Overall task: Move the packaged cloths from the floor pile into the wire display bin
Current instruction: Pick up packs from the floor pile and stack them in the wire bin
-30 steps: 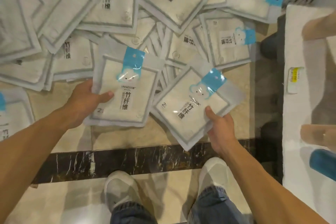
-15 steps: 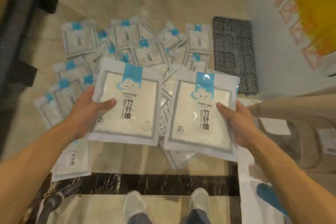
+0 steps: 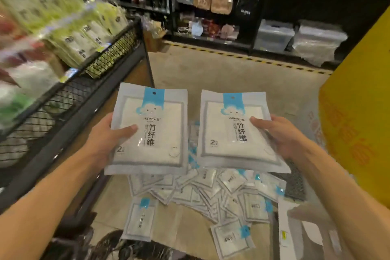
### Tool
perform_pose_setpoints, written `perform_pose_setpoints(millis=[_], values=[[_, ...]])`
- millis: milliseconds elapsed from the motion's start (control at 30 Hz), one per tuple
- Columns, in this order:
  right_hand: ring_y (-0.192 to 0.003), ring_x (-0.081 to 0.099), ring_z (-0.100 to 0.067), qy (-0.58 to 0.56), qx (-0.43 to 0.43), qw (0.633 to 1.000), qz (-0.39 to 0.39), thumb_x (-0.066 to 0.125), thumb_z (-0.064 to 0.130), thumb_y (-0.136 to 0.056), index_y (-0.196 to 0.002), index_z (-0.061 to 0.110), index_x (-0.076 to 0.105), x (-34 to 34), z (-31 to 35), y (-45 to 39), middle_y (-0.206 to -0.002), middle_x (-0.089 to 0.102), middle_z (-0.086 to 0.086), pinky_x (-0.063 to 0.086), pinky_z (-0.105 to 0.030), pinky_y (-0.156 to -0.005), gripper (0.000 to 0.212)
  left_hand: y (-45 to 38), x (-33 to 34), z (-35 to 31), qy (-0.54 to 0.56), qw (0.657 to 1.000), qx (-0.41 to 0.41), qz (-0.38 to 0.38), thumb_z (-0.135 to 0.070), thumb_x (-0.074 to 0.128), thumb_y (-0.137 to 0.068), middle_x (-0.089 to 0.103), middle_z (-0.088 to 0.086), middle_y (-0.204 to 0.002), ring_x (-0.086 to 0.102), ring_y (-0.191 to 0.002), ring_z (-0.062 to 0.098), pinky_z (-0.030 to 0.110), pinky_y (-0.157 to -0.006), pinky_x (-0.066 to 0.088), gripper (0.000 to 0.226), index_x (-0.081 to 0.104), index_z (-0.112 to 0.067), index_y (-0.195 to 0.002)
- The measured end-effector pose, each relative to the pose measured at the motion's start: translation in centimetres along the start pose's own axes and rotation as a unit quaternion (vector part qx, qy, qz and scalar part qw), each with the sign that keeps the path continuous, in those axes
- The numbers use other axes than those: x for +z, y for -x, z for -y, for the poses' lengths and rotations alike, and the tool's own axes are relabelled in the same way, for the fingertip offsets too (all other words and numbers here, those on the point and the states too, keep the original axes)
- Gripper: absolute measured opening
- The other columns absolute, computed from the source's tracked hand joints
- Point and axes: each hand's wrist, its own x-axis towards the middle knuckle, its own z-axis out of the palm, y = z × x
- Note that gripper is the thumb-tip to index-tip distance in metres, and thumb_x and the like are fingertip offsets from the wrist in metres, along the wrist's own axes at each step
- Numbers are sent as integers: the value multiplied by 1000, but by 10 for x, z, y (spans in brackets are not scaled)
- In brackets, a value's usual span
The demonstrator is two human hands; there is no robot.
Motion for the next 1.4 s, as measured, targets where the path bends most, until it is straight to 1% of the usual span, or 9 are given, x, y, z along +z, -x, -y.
perform_pose_setpoints(millis=[167, 333, 533, 600, 700, 767, 867, 1167, 1400], values=[[-70, 78, -25, 21, -55, 995, 80, 70, 8, -95, -113, 5, 67, 74, 103, 76, -90, 80, -11, 64, -40, -55, 19, 87, -77, -97, 28, 998, 54, -35, -6, 87, -68, 74, 19, -116, 70, -107, 44, 63, -91, 56, 66, 62, -8, -129], [-63, 77, -28, 33, -79, 983, 164, 68, 7, -97, -103, 9, 63, 149, 162, 136, -82, 79, -13, 62, -40, -48, 8, 168, -144, -145, 67, 988, 80, -115, 4, 69, -87, 74, 24, -111, 75, -91, 41, 54, -70, 63, 36, 64, -3, -122], [-58, 74, -25, 81, -131, 948, 278, 68, 5, -94, -103, 1, 66, 222, 191, 190, -73, 77, -11, 57, -30, -45, 10, 277, -197, -159, 96, 959, 113, -241, 10, 59, -89, 73, 28, -109, 74, -85, 40, 54, -68, 63, 29, 63, -1, -116], [-53, 71, -27, 88, -140, 937, 307, 73, 4, -89, -102, -5, 68, 244, 188, 204, -70, 75, -14, 55, -29, -46, 17, 316, -203, -154, 96, 947, 122, -280, 10, 57, -91, 76, 23, -103, 75, -85, 37, 48, -67, 62, 24, 64, -5, -109], [-71, 68, -35, 99, -132, 913, 373, 88, 14, -72, -121, -12, 64, 271, 174, 222, -94, 71, -26, 57, -40, -67, 61, 371, -209, -137, 97, 930, 120, -333, 10, 55, -93, 78, 16, -94, 77, -82, 33, 39, -59, 61, 24, 63, -5, -110], [-80, 70, -36, 120, -121, 894, 415, 80, 6, -81, -123, -12, 64, 288, 164, 235, -104, 73, -29, 58, -42, -75, 48, 405, -213, -123, 125, 915, 113, -366, 10, 55, -92, 78, 18, -97, 77, -78, 32, 40, -59, 61, 29, 62, -5, -115], [-62, 74, -25, 160, -136, 863, 460, 71, 0, -91, -110, -7, 69, 308, 146, 262, -82, 78, -16, 56, -28, -51, 21, 455, -219, -99, 166, 893, 85, -409, 7, 59, -92, 77, 19, -101, 77, -83, 38, 46, -62, 62, 34, 60, -15, -118], [-79, 77, -31, 222, -118, 790, 559, 70, 2, -92, -112, -5, 69, 373, 69, 339, -100, 78, -21, 62, -32, -57, 21, 579, -244, -19, 203, 849, 48, -486, 4, 61, -94, 76, 20, -110, 75, -91, 41, 53, -63, 62, 41, 58, -19, -127], [-81, 76, -33, 233, -97, 780, 572, 70, -1, -92, -103, -5, 69, 424, 18, 388, -102, 77, -24, 64, -36, -57, 12, 625, -293, 40, 233, 831, 43, -504, 4, 62, -92, 77, 17, -108, 76, -92, 40, 52, -71, 62, 39, 59, -14, -127]])
